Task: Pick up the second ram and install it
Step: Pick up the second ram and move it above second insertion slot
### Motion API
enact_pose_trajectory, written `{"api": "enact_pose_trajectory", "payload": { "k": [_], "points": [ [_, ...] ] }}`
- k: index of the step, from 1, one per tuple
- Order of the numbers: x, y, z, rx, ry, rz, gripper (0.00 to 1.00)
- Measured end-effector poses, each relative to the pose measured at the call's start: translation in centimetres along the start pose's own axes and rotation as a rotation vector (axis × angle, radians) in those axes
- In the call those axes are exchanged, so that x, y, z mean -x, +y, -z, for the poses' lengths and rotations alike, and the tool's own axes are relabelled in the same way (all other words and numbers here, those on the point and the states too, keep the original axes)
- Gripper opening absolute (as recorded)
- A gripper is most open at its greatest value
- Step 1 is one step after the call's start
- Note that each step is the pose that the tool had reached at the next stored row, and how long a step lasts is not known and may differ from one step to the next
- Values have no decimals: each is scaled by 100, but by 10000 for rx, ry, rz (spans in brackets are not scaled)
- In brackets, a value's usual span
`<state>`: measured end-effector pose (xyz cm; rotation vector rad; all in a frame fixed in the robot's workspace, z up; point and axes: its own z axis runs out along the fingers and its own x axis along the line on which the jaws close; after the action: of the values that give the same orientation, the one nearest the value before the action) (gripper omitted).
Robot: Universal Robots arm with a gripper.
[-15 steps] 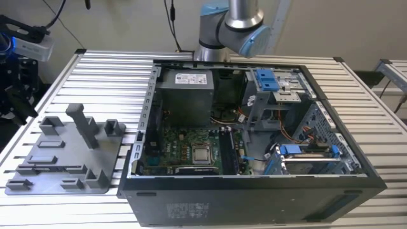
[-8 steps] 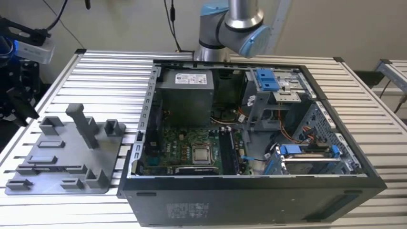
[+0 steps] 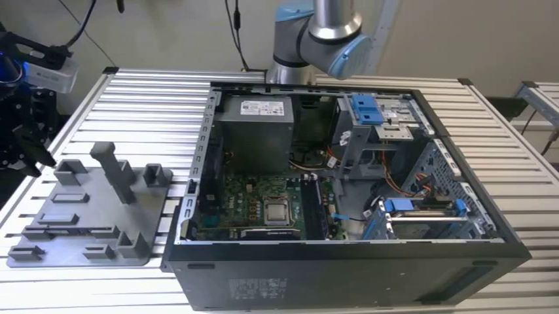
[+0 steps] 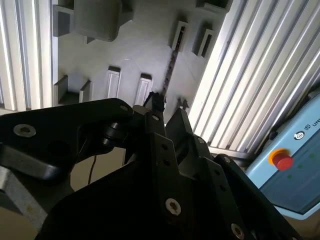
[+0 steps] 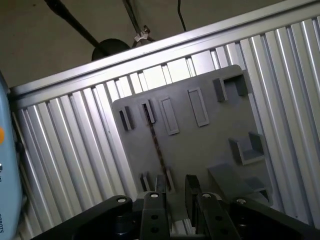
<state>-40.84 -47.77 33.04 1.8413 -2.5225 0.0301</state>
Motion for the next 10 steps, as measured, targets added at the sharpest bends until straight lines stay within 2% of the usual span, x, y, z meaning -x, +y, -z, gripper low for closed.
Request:
{"api": "enact_pose_trajectory", "payload": {
  "k": [10],
  "points": [
    [2, 6, -116, -1, -1, 0, 30]
  ]
}}
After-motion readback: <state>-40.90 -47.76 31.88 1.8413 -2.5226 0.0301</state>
